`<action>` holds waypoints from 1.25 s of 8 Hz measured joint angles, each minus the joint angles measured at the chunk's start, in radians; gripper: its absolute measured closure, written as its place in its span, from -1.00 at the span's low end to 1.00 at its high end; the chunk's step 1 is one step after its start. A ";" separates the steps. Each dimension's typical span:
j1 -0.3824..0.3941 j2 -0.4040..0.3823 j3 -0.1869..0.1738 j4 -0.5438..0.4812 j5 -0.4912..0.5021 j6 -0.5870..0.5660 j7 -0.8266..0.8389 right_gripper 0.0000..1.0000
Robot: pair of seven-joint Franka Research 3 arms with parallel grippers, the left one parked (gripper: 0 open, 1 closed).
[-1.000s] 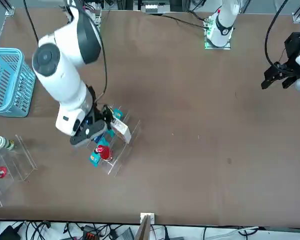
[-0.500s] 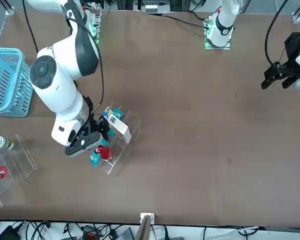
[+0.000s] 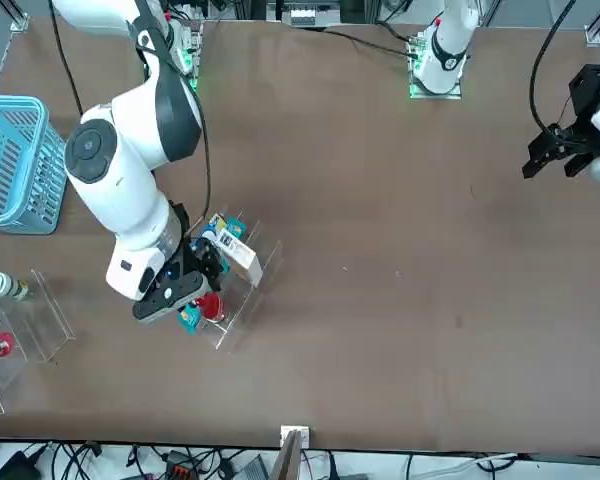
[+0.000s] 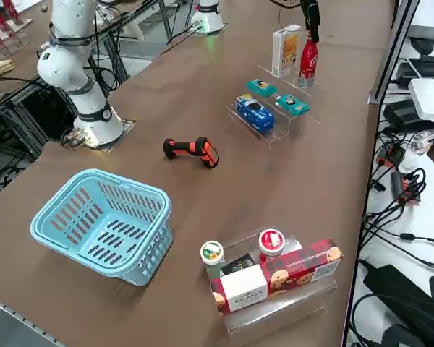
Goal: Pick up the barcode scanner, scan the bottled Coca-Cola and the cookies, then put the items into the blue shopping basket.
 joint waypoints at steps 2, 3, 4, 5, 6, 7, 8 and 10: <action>0.000 0.009 0.000 0.001 0.000 0.008 0.000 -0.85; 0.000 0.012 0.000 0.001 0.000 0.008 0.000 -0.72; 0.000 0.013 0.001 0.001 0.000 0.009 0.000 -0.22; 0.000 0.013 0.003 0.001 0.000 0.010 0.000 0.16; 0.000 0.014 0.004 0.003 0.000 0.010 0.000 0.27; 0.000 0.014 0.004 0.003 0.000 0.011 0.000 0.27; 0.000 0.014 0.004 0.003 0.000 0.011 0.000 0.27; -0.001 0.014 0.004 0.006 0.000 -0.001 0.000 0.27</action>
